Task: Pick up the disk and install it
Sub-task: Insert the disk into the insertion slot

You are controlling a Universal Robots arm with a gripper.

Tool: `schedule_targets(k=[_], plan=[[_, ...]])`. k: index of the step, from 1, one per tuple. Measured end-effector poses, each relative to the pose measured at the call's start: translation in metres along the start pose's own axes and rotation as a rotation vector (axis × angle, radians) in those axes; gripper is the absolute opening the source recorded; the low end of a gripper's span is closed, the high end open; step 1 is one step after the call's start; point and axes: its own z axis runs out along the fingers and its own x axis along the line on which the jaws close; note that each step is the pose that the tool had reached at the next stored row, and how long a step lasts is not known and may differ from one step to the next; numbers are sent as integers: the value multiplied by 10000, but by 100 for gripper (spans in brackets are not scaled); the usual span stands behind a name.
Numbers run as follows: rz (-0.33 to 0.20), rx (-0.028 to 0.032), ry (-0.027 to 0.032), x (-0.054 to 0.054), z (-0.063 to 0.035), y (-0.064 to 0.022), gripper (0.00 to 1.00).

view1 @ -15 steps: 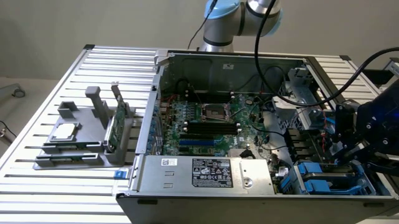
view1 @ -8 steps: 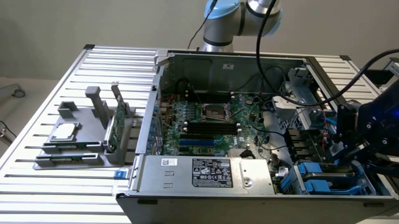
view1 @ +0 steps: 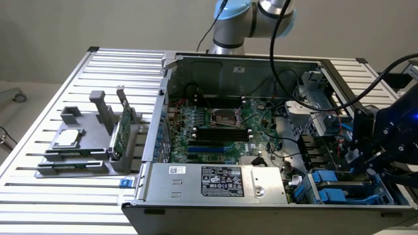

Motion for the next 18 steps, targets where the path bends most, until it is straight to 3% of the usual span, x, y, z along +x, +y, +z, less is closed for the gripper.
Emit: schedule_targets(k=[2, 4, 12, 18], plan=[[97, 164, 47, 0, 0, 0, 17], [248, 269, 83, 0, 1, 0, 17], [918, 406, 131, 3, -35, 0, 17], [1160, 479, -12, 5, -41, 1, 17]])
